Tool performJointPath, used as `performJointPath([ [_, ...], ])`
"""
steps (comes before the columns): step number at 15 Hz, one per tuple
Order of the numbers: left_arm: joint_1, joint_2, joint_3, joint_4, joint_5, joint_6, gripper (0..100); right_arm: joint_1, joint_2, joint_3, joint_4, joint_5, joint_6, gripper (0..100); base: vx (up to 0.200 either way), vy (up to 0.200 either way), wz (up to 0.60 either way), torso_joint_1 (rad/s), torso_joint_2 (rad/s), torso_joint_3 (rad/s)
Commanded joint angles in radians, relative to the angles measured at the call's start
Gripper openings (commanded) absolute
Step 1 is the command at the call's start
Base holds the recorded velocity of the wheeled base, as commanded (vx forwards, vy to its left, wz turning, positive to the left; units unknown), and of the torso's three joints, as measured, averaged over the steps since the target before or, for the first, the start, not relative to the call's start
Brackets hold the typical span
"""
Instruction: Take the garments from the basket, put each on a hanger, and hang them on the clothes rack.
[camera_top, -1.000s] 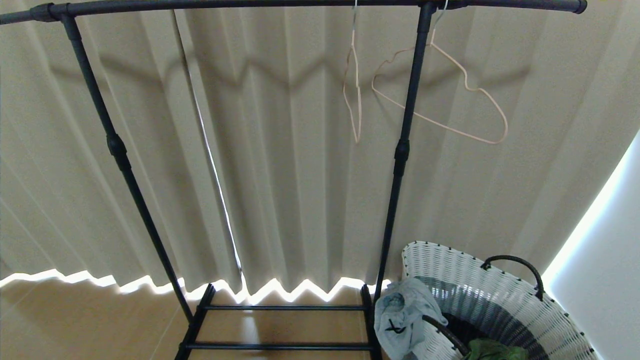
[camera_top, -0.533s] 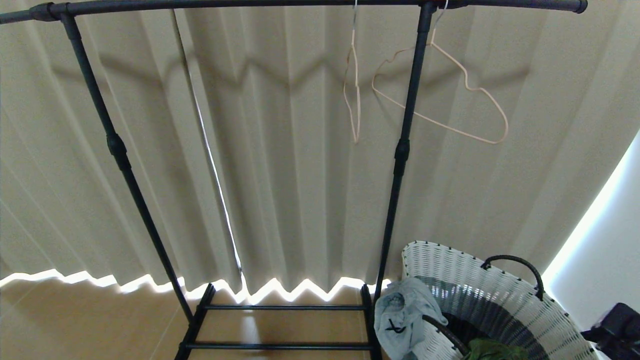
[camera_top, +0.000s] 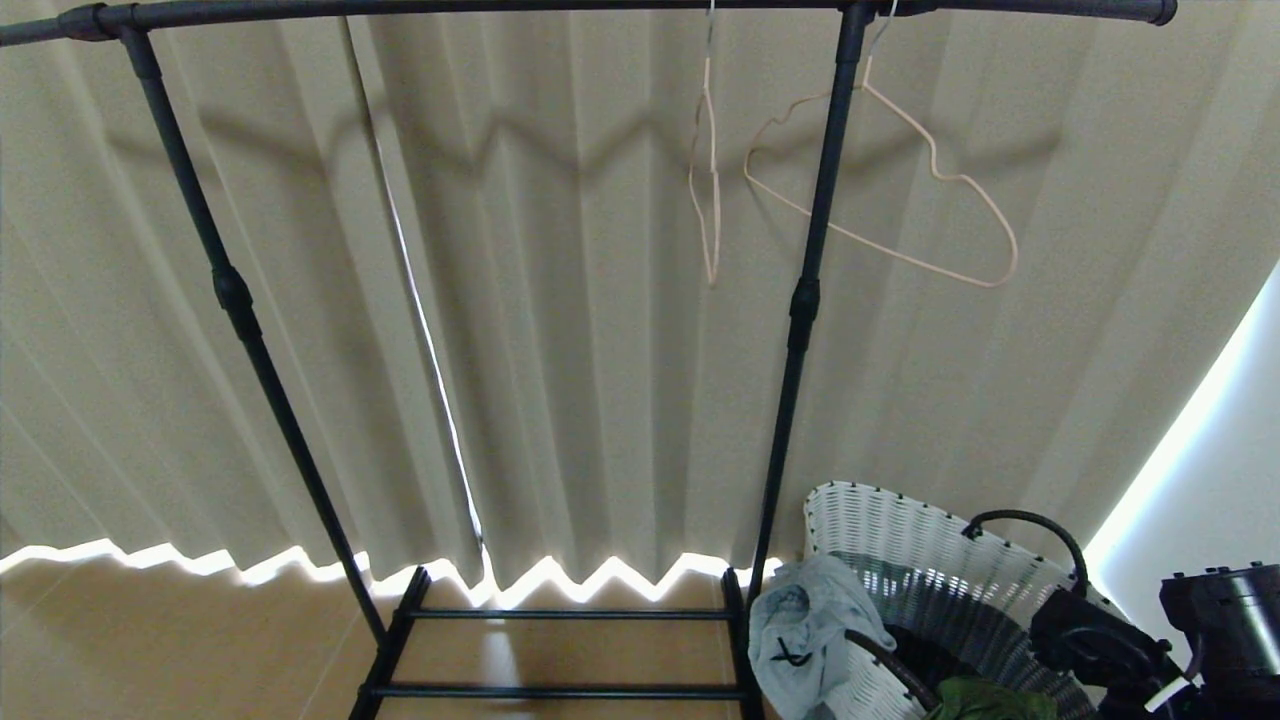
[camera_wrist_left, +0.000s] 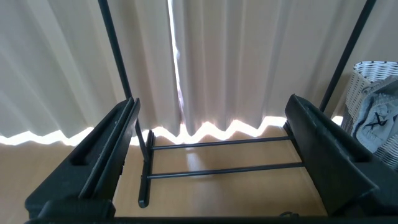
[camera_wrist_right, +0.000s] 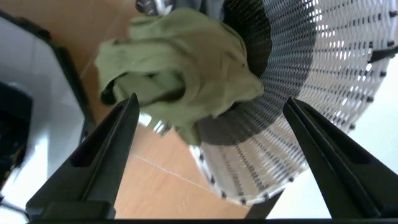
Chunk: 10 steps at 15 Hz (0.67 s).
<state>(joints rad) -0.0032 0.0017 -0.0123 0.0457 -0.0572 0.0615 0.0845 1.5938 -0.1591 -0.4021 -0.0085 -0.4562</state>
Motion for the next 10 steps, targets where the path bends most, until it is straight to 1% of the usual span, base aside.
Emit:
performJointPath([
  [1, 0.000, 0.000, 0.000, 0.000, 0.000, 0.000, 100, -0.009, 0.181, 0.001, -0.110, -0.027, -0.001, 100, 0.000, 0.000, 0.00, 0.000, 0.00, 0.000],
  [4, 0.000, 0.000, 0.000, 0.000, 0.000, 0.000, 100, -0.040, 0.285, 0.000, -0.238, -0.084, -0.022, 100, 0.000, 0.000, 0.00, 0.000, 0.00, 0.000],
  [5, 0.000, 0.000, 0.000, -0.001, 0.000, 0.000, 100, -0.046, 0.302, 0.000, -0.264, -0.087, -0.030, 100, 0.000, 0.000, 0.00, 0.000, 0.00, 0.000],
  [6, 0.000, 0.000, 0.000, 0.000, 0.000, 0.000, 100, -0.065, 0.333, 0.000, -0.320, -0.093, -0.049, 100, 0.000, 0.000, 0.00, 0.000, 0.00, 0.000],
  [9, 0.000, 0.000, 0.000, 0.000, -0.001, -0.002, 100, -0.072, 0.367, 0.001, -0.379, -0.105, -0.056, 100, 0.000, 0.000, 0.00, 0.000, 0.00, 0.000],
  [10, 0.000, 0.000, 0.000, 0.000, -0.001, -0.002, 100, -0.072, 0.368, 0.001, -0.380, -0.105, -0.056, 100, 0.000, 0.000, 0.00, 0.000, 0.00, 0.000],
])
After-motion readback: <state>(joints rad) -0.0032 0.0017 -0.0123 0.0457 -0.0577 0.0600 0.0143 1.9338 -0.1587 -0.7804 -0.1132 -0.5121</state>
